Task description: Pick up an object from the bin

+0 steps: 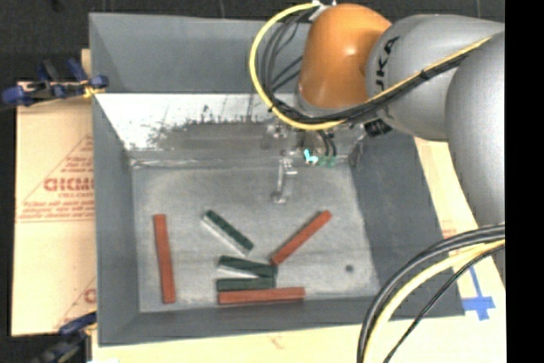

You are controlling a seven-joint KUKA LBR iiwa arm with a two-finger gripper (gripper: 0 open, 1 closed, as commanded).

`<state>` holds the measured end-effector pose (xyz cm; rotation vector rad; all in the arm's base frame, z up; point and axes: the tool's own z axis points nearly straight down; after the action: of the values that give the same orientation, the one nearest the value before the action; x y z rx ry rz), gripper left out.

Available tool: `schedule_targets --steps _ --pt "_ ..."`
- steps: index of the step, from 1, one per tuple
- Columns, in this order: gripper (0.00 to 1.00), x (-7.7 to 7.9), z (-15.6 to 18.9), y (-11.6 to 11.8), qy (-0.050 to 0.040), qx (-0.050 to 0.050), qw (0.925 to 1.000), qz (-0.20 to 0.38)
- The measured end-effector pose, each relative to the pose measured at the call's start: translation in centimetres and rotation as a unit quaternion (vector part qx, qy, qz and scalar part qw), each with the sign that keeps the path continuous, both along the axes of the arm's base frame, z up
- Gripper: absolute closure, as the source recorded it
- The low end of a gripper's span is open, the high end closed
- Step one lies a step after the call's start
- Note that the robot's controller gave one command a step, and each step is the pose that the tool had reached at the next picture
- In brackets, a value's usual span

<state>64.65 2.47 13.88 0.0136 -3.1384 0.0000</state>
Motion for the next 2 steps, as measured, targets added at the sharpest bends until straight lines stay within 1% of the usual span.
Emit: schedule_targets --steps 1,2 --pt "0.00 0.2 0.5 0.0 -0.0041 0.000 1.0000 0.000" --pt "0.00 -4.5 -3.3 -3.5 -0.0072 0.000 0.9933 0.116"
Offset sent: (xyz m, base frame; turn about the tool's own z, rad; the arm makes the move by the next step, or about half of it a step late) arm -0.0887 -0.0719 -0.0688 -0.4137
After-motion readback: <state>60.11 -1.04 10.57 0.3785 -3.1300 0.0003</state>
